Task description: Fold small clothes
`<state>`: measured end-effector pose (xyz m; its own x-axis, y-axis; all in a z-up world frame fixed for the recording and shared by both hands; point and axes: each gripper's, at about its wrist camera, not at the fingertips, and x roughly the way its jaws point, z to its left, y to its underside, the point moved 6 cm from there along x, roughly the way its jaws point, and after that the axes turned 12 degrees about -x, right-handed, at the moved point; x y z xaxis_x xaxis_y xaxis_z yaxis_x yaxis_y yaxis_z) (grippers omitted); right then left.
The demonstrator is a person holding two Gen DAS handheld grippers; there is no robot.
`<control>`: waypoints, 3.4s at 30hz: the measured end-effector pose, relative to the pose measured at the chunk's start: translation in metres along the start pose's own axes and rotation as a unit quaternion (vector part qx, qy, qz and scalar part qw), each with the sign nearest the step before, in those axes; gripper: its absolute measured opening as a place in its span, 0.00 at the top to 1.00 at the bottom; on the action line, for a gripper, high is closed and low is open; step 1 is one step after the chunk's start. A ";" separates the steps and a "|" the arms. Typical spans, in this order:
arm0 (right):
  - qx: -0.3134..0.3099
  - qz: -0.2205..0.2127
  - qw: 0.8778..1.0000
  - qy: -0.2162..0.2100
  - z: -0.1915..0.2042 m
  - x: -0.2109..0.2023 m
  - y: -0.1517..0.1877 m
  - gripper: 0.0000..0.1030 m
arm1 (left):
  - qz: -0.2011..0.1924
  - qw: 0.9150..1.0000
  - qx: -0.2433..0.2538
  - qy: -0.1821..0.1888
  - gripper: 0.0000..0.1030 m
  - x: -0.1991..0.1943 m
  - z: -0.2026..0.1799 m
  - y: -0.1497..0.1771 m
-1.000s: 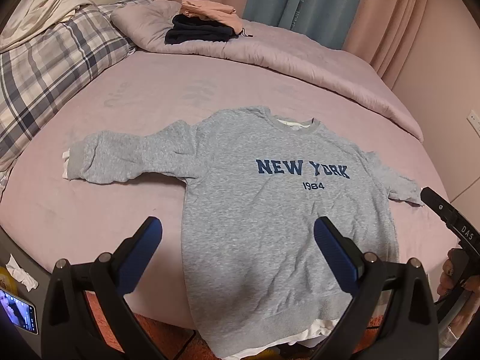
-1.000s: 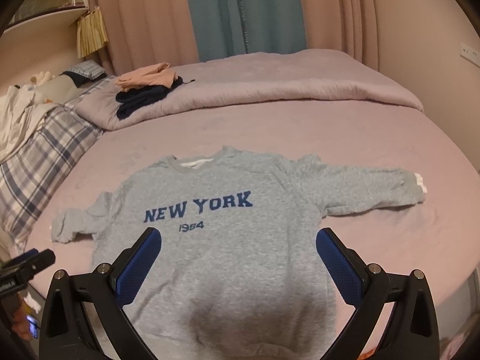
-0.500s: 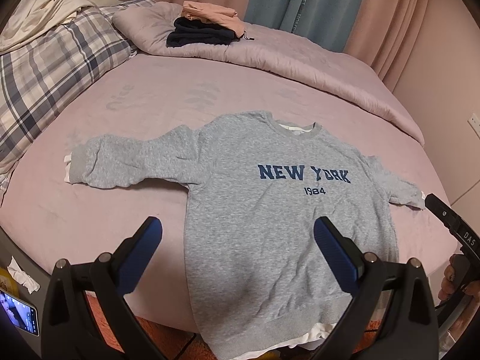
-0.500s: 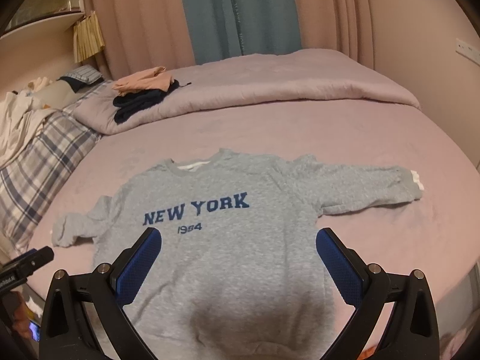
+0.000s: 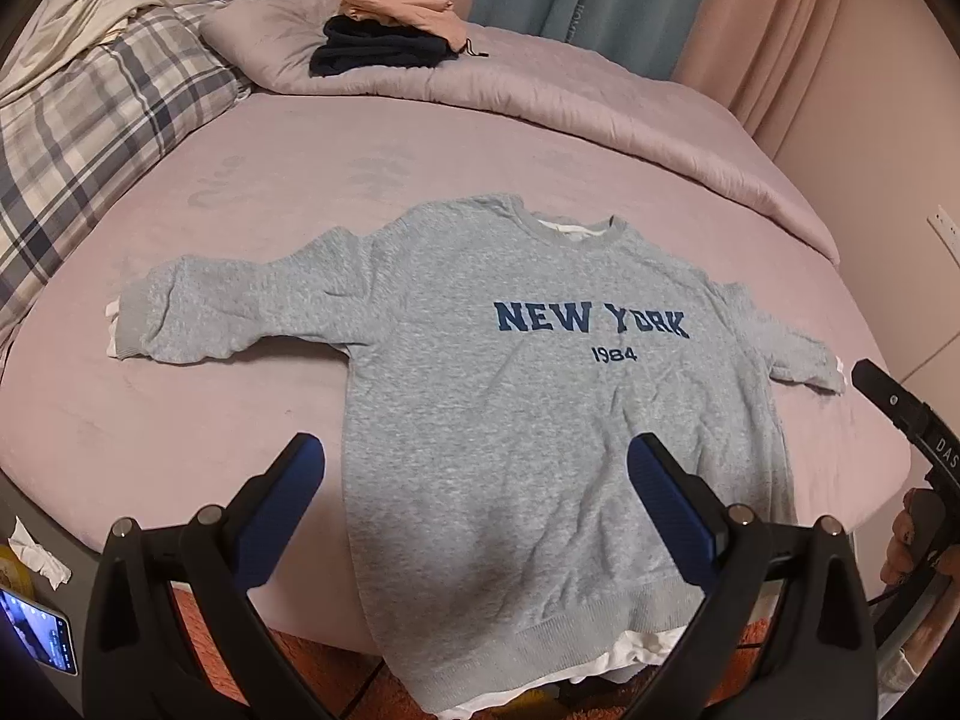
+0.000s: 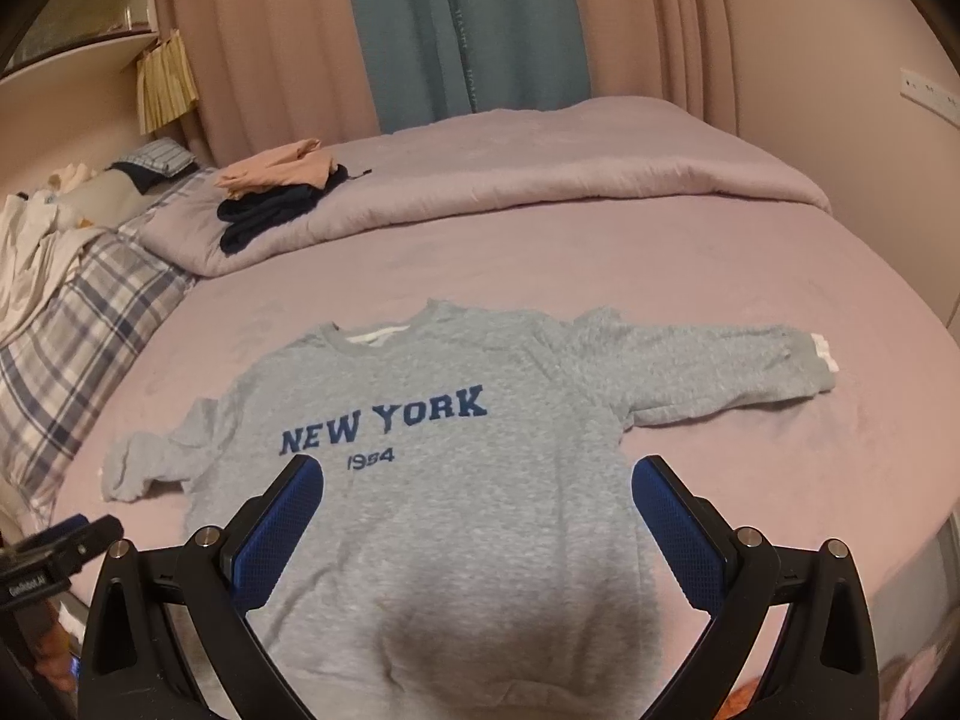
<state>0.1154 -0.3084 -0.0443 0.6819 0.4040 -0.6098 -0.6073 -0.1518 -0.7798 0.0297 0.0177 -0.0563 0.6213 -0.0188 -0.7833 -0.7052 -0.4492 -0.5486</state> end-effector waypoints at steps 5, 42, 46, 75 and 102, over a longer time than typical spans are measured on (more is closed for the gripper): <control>0.000 0.000 1.000 0.000 -0.001 0.000 0.000 0.00 | 0.003 1.000 0.006 0.007 0.02 0.003 -0.004 0.003; 0.032 -0.004 0.999 0.019 -0.027 -0.009 0.011 0.00 | 0.025 0.999 0.030 0.021 0.03 0.019 -0.021 0.009; 0.048 -0.004 0.999 0.018 -0.036 -0.009 0.012 0.00 | 0.026 0.999 0.017 0.027 0.04 0.022 -0.018 0.005; 0.305 0.053 0.948 0.068 -0.248 0.056 0.051 0.25 | 0.075 0.995 -0.051 0.043 0.26 0.063 -0.032 0.009; 0.306 0.017 0.940 0.152 -0.272 0.067 -0.004 0.81 | 0.039 0.992 -0.111 0.036 0.26 0.036 -0.002 0.001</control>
<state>0.2749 -0.5263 -0.1209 0.6867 0.1167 -0.7175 -0.6875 0.4249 -0.5889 0.0519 0.0145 -0.0849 0.5966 -0.1220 -0.7932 -0.6644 -0.6295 -0.4029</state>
